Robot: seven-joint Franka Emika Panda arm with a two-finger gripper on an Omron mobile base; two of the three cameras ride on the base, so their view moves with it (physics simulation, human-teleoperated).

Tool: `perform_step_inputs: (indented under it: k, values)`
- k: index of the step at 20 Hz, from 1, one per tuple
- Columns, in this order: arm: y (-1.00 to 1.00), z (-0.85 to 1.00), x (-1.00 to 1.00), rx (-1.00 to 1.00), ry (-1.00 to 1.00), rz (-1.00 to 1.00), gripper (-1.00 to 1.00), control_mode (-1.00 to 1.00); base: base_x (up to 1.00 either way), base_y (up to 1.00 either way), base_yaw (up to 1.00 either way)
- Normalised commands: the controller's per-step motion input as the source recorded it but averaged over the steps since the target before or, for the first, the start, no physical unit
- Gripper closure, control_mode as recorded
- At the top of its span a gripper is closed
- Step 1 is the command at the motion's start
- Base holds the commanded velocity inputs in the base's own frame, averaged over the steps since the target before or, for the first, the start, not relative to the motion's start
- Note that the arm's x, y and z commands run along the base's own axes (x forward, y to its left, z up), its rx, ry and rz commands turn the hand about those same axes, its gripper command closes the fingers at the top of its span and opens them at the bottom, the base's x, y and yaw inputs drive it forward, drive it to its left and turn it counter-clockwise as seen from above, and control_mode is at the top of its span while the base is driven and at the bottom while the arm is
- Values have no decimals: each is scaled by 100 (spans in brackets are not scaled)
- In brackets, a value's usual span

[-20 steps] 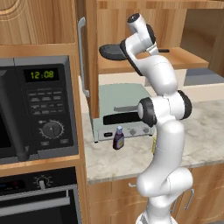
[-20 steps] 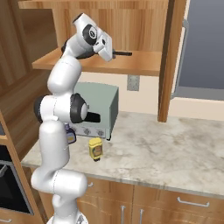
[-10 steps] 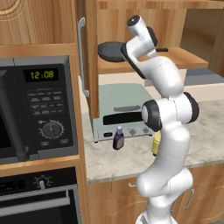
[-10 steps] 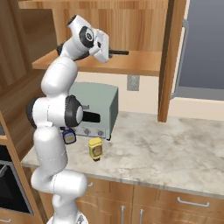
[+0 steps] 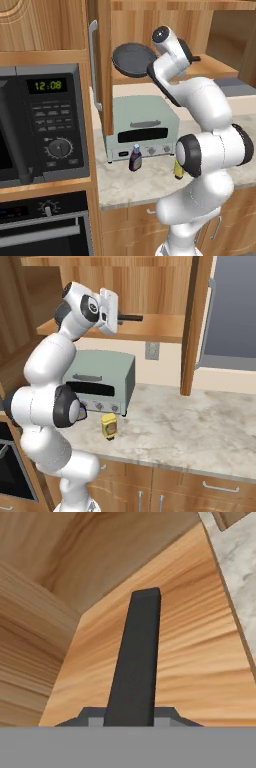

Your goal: Pick the pan from the cabinet and place it on the stove. Then turn on the stove burner for the pan.

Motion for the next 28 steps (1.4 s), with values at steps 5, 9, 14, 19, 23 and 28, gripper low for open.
perform_step_inputs:
  k: [5, 9, 14, 19, 23, 28]
  values:
    - [-17, 0, -70, 5, -3, -4, 100, -100, 0, 0, 0]
    - [-27, 0, -53, 6, 0, -3, 100, -100, 0, 0, 0]
    - [-35, 0, -57, 8, -1, -3, 100, -100, 0, 0, 0]
    - [-28, 0, -58, 4, 0, -3, 100, -100, 0, 0, 0]
    - [0, -5, -65, 0, 0, -2, 100, -100, 0, 0, 0]
    - [0, -16, -68, 0, 0, 0, 100, -100, 0, 0, 0]
